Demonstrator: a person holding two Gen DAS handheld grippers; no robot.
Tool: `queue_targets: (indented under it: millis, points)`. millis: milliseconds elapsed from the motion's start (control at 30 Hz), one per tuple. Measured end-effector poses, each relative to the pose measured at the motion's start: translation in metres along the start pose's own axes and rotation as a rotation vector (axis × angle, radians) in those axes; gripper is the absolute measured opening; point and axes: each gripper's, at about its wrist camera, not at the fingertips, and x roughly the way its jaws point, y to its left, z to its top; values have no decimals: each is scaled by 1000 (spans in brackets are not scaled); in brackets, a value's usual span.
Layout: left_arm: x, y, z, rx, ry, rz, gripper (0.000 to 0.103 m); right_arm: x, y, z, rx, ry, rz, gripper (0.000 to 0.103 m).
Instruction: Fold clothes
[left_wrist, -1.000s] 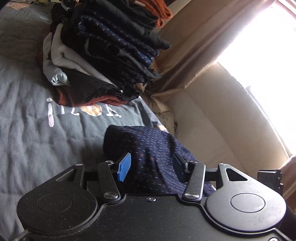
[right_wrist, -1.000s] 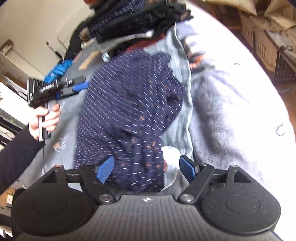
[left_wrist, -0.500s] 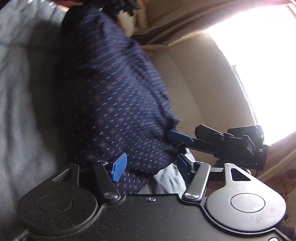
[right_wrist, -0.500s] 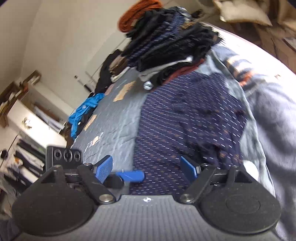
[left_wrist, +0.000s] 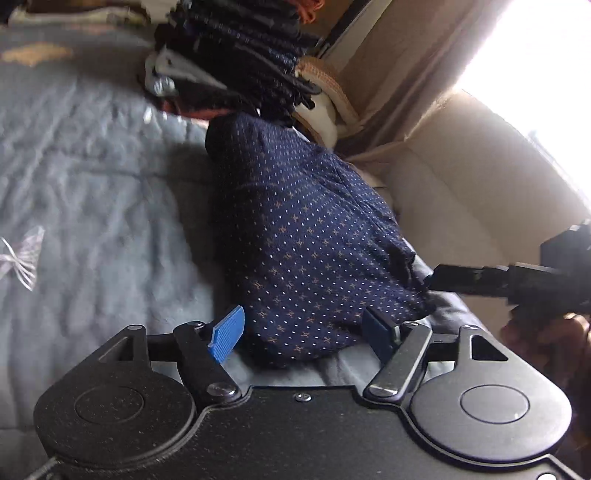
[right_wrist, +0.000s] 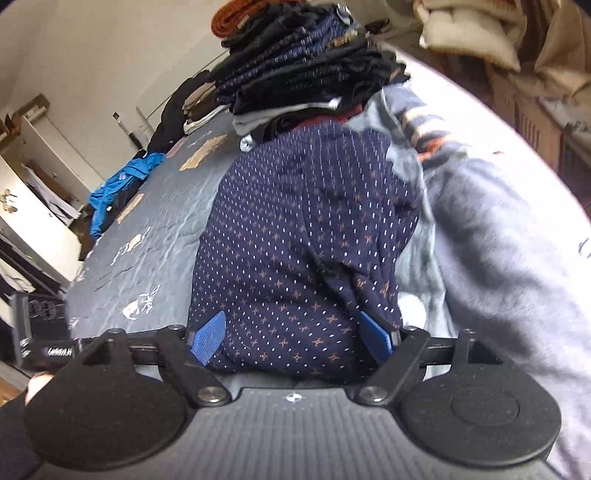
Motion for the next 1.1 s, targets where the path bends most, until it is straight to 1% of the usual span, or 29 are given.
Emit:
queue_targets:
  millis: [67, 133, 267, 333, 533, 700, 867, 1000, 1100]
  points:
    - [-14, -22, -1, 54, -33, 75, 70, -10, 14, 4, -56, -24, -43, 79]
    - [-38, -35, 1, 58, -60, 111, 70, -17, 29, 7, -109, -25, -84, 79]
    - [-49, -59, 9, 58, -100, 138, 71, -30, 48, 11, -173, -16, -111, 79]
    - [-54, -72, 6, 77, -115, 162, 74, -38, 55, 11, -193, -17, -121, 79]
    - [-72, -101, -9, 122, -145, 221, 75, -61, 70, 3, -244, -48, -148, 79]
    - [-86, -112, -14, 149, -156, 248, 75, -83, 78, -8, -272, -68, -144, 79]
    - [-95, -122, -15, 182, -194, 258, 81, -103, 84, -13, -270, -107, -149, 80]
    - [-85, -121, -18, 166, -210, 249, 82, -109, 79, -9, -262, -133, -165, 80]
    - [-71, -120, -23, 169, -207, 251, 82, -109, 68, 0, -248, -152, -190, 80]
